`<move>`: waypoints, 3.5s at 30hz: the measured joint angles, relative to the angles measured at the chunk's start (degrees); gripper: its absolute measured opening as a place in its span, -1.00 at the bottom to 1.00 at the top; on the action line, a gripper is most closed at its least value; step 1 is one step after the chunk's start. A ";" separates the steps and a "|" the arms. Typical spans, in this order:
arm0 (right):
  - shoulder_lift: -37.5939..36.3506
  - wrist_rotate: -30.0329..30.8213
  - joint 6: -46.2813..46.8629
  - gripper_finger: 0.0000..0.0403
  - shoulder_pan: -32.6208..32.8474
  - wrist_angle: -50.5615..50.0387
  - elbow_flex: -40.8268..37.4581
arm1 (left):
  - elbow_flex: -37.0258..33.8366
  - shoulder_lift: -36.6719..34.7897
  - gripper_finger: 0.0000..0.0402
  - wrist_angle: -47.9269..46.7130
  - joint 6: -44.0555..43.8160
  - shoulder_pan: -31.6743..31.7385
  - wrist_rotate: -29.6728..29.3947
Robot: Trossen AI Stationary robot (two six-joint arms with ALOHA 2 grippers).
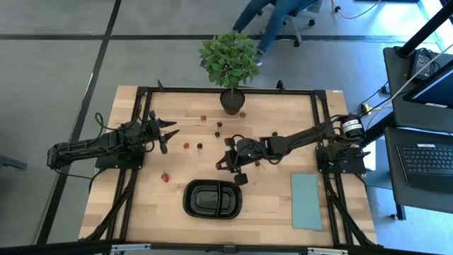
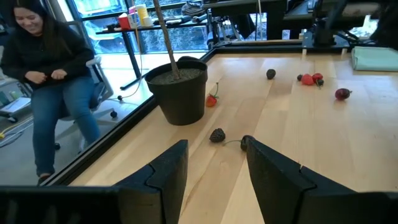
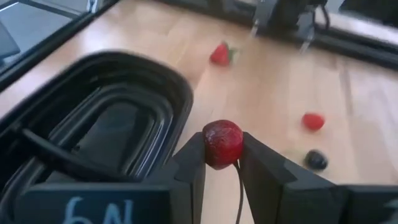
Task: Pick and placing Produce into tupperware
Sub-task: Put the left red cherry into the left side of the black container, then put the left red raspberry into the black container with the other red fruit
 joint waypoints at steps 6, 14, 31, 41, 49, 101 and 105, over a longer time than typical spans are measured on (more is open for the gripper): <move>-0.02 0.09 -2.78 -0.55 0.97 -3.88 6.69 | 0.00 0.02 -0.21 0.00 0.02 0.00 0.00; 0.67 0.17 -3.10 -0.55 2.79 -6.04 11.31 | 0.00 0.00 -0.21 0.00 0.02 0.00 0.00; 12.93 0.04 1.08 -0.55 8.39 -13.71 19.63 | 0.00 0.02 -0.21 0.00 0.02 0.00 0.00; 19.35 0.00 4.75 -0.55 8.84 -14.61 19.65 | 0.00 0.02 -0.21 -0.02 0.04 0.00 0.00; 19.66 0.00 4.70 -0.55 8.69 -15.45 19.63 | 0.00 0.00 -0.21 -0.02 0.04 0.00 0.00; -33.28 7.30 30.08 0.11 2.59 -13.74 -26.29 | 0.00 -0.04 -0.20 -0.07 -4.35 -0.02 0.68; -33.48 7.28 30.21 0.11 2.57 -10.19 -30.11 | 0.00 -0.04 -0.07 -0.10 -5.41 -0.02 1.99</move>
